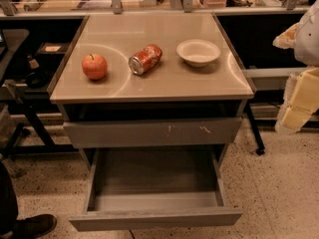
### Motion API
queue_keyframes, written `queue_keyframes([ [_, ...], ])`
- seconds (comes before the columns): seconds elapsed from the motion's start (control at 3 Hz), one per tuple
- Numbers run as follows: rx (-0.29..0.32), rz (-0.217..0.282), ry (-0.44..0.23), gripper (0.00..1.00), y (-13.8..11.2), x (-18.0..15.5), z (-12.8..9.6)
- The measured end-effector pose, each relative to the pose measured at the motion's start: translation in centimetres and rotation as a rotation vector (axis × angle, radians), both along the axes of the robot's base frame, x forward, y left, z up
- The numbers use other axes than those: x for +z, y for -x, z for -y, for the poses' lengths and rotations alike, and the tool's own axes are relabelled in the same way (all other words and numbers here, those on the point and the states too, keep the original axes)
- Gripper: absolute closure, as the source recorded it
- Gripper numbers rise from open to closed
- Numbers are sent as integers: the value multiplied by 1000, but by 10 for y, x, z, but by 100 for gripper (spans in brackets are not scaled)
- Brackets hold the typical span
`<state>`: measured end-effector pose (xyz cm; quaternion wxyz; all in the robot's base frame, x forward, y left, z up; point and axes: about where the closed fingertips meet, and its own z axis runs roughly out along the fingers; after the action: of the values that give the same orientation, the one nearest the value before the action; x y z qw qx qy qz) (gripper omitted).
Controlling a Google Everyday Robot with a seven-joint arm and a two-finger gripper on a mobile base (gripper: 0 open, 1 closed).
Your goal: Close middle drawer
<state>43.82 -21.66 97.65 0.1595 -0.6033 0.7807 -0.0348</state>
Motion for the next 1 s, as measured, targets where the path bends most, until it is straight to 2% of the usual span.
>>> queue_keyframes([
  [0.33, 0, 0, 0, 0, 0, 0, 0],
  [0.67, 0, 0, 0, 16, 0, 0, 0],
  [1.0, 0, 0, 0, 41, 0, 0, 0],
])
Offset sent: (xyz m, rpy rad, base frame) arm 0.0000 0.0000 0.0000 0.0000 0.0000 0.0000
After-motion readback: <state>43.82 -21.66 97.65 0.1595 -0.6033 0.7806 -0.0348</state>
